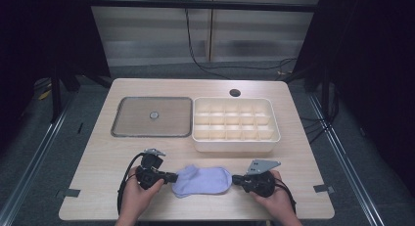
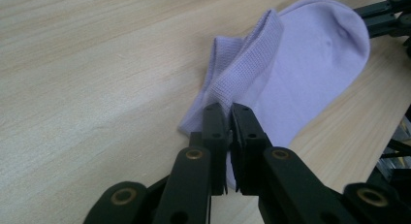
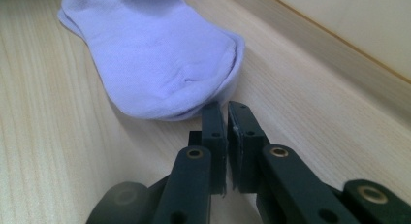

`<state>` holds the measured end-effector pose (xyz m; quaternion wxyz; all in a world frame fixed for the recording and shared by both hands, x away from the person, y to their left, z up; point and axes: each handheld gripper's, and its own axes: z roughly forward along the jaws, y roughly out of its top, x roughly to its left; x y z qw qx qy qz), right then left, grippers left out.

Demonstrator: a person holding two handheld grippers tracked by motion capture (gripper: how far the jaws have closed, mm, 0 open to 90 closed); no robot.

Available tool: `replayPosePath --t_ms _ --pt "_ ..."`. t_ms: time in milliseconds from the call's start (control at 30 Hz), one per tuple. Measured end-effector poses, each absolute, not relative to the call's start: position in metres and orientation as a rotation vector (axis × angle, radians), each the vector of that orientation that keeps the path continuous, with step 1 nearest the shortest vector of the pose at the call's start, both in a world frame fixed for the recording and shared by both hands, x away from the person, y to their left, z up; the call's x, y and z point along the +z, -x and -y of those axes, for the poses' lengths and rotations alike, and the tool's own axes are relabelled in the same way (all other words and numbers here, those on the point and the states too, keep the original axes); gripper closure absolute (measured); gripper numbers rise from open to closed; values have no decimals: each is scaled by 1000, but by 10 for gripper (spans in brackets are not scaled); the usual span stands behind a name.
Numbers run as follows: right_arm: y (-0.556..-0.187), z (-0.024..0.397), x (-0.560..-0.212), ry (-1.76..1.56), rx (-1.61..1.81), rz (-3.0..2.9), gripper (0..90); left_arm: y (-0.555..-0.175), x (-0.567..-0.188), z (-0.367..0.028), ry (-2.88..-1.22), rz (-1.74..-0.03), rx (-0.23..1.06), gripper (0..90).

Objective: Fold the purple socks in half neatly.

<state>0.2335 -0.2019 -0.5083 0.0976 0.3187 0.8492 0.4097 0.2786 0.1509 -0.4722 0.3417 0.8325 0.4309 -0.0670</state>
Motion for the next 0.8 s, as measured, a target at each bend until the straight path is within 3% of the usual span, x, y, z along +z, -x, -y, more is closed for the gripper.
replayPosePath --t_ms 600,800 --pt "-234 201 -508 -938 1218 -2518 862 -278 -464 -146 -2151 -1103 -201 856" --pt "-234 201 -508 -943 1215 -2519 861 -278 -471 -148 -2215 -1151 -157 803"
